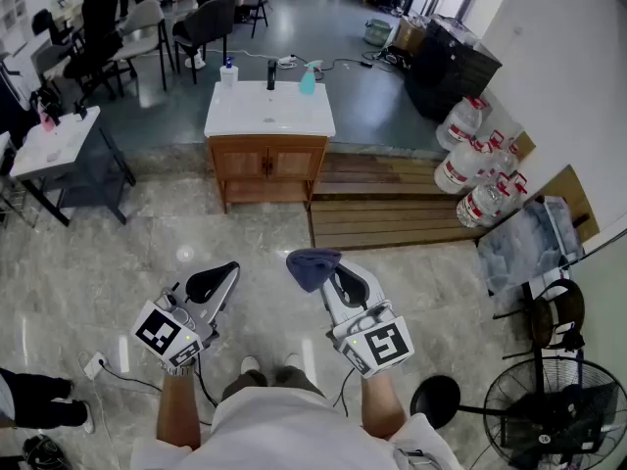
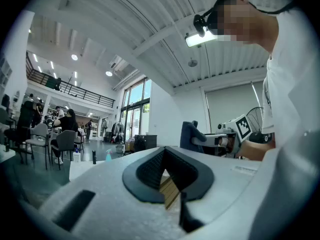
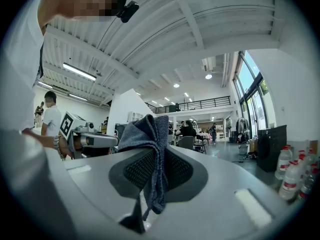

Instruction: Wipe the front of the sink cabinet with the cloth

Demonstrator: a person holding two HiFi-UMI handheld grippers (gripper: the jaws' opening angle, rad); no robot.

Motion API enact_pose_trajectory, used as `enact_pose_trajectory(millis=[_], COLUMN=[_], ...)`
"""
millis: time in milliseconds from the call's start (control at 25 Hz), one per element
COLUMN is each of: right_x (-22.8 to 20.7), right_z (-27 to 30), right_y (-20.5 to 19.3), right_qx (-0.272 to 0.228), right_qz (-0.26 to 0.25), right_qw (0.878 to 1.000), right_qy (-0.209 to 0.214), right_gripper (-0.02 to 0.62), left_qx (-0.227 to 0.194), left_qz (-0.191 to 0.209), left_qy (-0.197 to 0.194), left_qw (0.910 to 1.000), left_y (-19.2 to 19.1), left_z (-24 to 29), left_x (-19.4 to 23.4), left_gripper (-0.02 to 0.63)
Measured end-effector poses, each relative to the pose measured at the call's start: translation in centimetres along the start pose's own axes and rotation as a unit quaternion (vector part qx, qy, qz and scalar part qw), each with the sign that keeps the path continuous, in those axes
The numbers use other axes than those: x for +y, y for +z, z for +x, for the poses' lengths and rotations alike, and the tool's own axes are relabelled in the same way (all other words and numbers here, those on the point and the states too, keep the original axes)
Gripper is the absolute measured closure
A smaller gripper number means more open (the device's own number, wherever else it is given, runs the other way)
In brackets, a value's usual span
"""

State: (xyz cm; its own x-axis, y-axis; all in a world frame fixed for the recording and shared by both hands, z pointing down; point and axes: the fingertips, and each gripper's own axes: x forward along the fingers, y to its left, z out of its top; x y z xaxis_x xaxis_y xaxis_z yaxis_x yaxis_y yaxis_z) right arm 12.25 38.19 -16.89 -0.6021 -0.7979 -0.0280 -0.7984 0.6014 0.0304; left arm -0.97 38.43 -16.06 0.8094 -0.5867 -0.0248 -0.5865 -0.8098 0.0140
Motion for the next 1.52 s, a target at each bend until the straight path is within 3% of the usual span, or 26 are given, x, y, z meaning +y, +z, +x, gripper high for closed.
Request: enact_pose_trajectory(millis=[1120, 1520], right_x=[-1.4, -4.3], right_z=[-0.3, -0.5], right_y=[-0.7, -1.7], right_qx=[-0.001, 0.001], right_qz=[0.002, 0.005], right_qw=[1.0, 1.0], right_qy=[0.002, 0.018], right_gripper=[0.54, 0.54], left_qx=[0.001, 0.003], left_qz=[-0.002, -0.002], left_qy=[0.001, 0.018], left_qw=[1.0, 0.9998], left_y=[-0.6, -1.2], left_z=[1.0, 4.2], left_x=[-0.1, -0.3], left_gripper=[0.601, 0.601])
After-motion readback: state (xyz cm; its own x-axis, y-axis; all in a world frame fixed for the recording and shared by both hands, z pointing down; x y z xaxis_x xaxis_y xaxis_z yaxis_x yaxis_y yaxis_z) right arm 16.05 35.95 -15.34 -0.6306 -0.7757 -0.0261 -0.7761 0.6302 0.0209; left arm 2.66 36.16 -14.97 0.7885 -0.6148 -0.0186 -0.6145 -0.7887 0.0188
